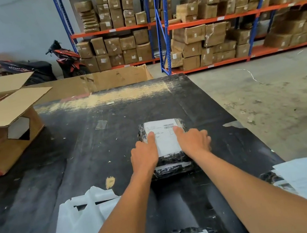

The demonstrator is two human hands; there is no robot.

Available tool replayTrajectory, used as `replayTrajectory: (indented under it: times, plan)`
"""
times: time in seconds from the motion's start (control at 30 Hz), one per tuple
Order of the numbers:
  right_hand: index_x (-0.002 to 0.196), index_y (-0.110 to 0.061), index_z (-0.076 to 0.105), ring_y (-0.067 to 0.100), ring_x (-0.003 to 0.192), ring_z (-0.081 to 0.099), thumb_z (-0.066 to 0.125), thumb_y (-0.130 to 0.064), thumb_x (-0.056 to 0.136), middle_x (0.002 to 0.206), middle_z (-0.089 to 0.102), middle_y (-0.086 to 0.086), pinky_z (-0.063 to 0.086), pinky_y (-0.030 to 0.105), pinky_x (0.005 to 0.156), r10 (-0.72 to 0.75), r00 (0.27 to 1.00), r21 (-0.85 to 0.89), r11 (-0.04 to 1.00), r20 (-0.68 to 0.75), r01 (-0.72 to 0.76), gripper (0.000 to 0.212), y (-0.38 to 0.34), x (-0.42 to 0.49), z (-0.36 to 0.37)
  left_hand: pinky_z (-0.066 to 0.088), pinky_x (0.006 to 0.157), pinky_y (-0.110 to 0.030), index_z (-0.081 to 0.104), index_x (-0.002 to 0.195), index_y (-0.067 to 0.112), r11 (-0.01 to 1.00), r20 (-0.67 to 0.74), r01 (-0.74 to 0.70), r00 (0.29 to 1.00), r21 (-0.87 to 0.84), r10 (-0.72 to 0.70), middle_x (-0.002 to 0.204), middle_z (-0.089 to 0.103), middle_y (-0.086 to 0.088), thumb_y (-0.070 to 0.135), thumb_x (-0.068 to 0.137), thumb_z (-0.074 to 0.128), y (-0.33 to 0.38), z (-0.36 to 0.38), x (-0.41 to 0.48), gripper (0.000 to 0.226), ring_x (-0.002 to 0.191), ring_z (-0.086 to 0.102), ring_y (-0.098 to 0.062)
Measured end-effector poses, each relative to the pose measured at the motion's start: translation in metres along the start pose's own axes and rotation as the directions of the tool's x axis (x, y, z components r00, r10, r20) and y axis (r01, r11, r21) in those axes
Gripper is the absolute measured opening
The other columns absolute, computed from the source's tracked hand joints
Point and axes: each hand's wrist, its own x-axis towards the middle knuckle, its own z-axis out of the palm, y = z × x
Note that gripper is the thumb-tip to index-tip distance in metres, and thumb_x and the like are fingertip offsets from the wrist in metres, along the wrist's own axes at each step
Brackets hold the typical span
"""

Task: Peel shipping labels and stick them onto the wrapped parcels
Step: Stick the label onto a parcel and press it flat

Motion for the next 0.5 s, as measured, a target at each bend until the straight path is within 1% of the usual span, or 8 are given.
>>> replayTrajectory:
  times: [0.07, 0.17, 0.23, 0.27, 0.33, 0.4, 0.47, 0.5]
  plan:
    - [0.135, -0.006, 0.054, 0.038, 0.128, 0.044, 0.033, -0.066, 0.096, 0.142, 0.046, 0.021, 0.038, 0.047, 0.103, 0.026, 1.000, 0.028, 0.999, 0.011, -0.027, 0.075, 0.001, 0.001, 0.003, 0.038, 0.098, -0.043, 0.045, 0.137, -0.001, 0.998, -0.003, -0.043, 0.999, -0.052, 0.043, 0.139, 0.050, -0.023, 0.058, 0.099, 0.028, -0.003, 0.000, 0.002, 0.071, 0.126, 0.047, -0.038]
    - [0.131, -0.004, 0.055, 0.037, 0.120, 0.054, 0.033, -0.062, 0.099, 0.134, 0.058, 0.018, 0.043, 0.041, 0.095, -0.009, 1.000, 0.027, 1.000, 0.015, 0.009, 0.070, 0.002, 0.001, 0.001, 0.039, 0.093, -0.041, 0.049, 0.132, -0.001, 0.993, -0.037, -0.078, 0.997, -0.091, 0.075, 0.134, 0.054, -0.022, 0.052, 0.102, 0.032, -0.004, 0.001, 0.002, 0.063, 0.122, 0.050, -0.038]
    - [0.130, -0.004, 0.055, 0.036, 0.119, 0.056, 0.033, -0.059, 0.100, 0.132, 0.059, 0.018, 0.043, 0.040, 0.092, -0.027, 1.000, 0.024, 0.999, -0.002, 0.027, 0.067, 0.004, 0.001, 0.000, 0.039, 0.086, -0.038, 0.050, 0.128, 0.000, 0.990, -0.052, -0.093, 0.995, -0.108, 0.088, 0.131, 0.056, -0.021, 0.049, 0.102, 0.033, -0.005, 0.002, 0.001, 0.058, 0.118, 0.053, -0.037]
    - [0.129, -0.004, 0.055, 0.036, 0.119, 0.055, 0.033, -0.058, 0.100, 0.131, 0.059, 0.018, 0.043, 0.040, 0.091, -0.029, 0.999, 0.033, 0.999, -0.016, 0.030, 0.065, 0.005, -0.001, 0.001, 0.039, 0.086, -0.038, 0.050, 0.127, 0.000, 0.987, -0.061, -0.107, 0.993, -0.119, 0.100, 0.129, 0.057, -0.019, 0.048, 0.102, 0.033, -0.005, 0.003, 0.000, 0.056, 0.116, 0.054, -0.036]
    - [0.127, -0.006, 0.055, 0.036, 0.118, 0.055, 0.036, -0.057, 0.100, 0.129, 0.060, 0.017, 0.043, 0.040, 0.090, -0.044, 0.997, 0.063, 0.997, -0.061, 0.048, 0.061, 0.007, -0.006, 0.003, 0.043, 0.089, -0.039, 0.051, 0.123, 0.003, 0.978, -0.092, -0.147, 0.987, -0.151, 0.134, 0.125, 0.059, -0.016, 0.046, 0.103, 0.035, -0.007, 0.005, -0.002, 0.051, 0.112, 0.056, -0.033]
    - [0.124, -0.009, 0.058, 0.036, 0.116, 0.056, 0.038, -0.057, 0.099, 0.126, 0.063, 0.015, 0.043, 0.041, 0.091, -0.065, 0.993, 0.115, 0.990, -0.097, 0.076, 0.057, 0.010, -0.009, 0.005, 0.046, 0.090, -0.041, 0.052, 0.113, 0.009, 0.962, -0.126, -0.195, 0.977, -0.190, 0.173, 0.119, 0.061, -0.011, 0.044, 0.103, 0.038, -0.008, 0.006, -0.005, 0.039, 0.106, 0.057, -0.028]
    - [0.122, -0.012, 0.058, 0.036, 0.115, 0.056, 0.040, -0.055, 0.099, 0.123, 0.064, 0.013, 0.043, 0.041, 0.091, -0.088, 0.992, 0.168, 0.980, -0.094, 0.103, 0.052, 0.012, -0.012, 0.005, 0.046, 0.086, -0.039, 0.049, 0.105, 0.015, 0.946, -0.129, -0.224, 0.972, -0.236, 0.198, 0.114, 0.061, -0.006, 0.040, 0.103, 0.040, -0.008, 0.006, -0.008, 0.026, 0.099, 0.056, -0.024]
    - [0.124, -0.014, 0.057, 0.036, 0.117, 0.056, 0.040, -0.054, 0.100, 0.124, 0.063, 0.012, 0.042, 0.041, 0.090, -0.092, 0.992, 0.191, 0.976, -0.084, 0.107, 0.050, 0.012, -0.013, 0.004, 0.045, 0.084, -0.037, 0.047, 0.104, 0.016, 0.939, -0.126, -0.237, 0.969, -0.250, 0.211, 0.112, 0.059, -0.004, 0.038, 0.103, 0.040, -0.008, 0.005, -0.009, 0.023, 0.097, 0.055, -0.022]
